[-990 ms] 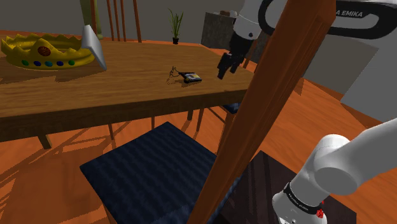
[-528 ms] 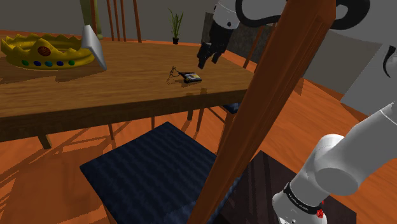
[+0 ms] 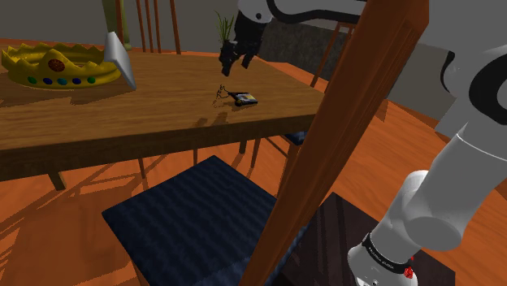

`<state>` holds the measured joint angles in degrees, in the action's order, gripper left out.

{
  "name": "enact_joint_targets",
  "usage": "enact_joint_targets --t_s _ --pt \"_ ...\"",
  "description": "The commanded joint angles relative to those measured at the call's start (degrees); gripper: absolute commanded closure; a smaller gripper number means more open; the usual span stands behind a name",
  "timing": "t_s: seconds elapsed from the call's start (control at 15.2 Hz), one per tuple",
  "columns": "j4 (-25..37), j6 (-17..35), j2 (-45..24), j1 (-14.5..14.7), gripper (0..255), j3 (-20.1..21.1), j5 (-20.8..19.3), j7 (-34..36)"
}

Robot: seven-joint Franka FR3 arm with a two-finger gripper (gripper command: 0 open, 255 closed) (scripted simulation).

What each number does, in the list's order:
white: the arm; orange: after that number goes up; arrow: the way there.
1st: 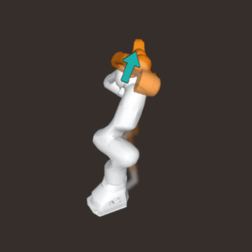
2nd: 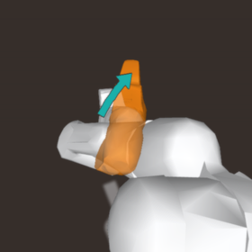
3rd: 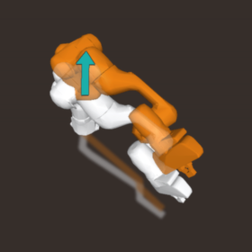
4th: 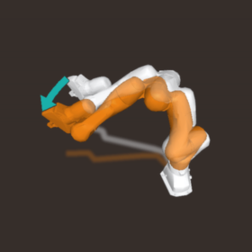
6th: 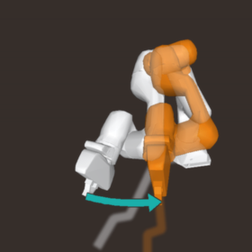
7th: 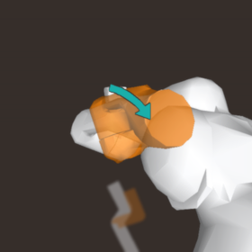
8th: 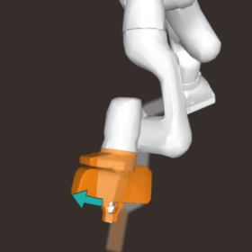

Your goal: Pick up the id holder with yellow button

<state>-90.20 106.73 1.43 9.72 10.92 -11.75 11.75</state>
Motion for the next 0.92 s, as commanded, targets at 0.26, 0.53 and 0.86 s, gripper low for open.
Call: enact_joint_targets --t_s 0.26,0.53,0.86 --pt "-3.22 4.08 -1.71 1.47 0 1.07 -0.88 1.45" --pt "-5.60 6.11 -1.38 1.58 0 0.85 -0.95 1.80" --pt "-6.38 6.34 -0.85 1.66 255 0.93 -0.92 1.99"
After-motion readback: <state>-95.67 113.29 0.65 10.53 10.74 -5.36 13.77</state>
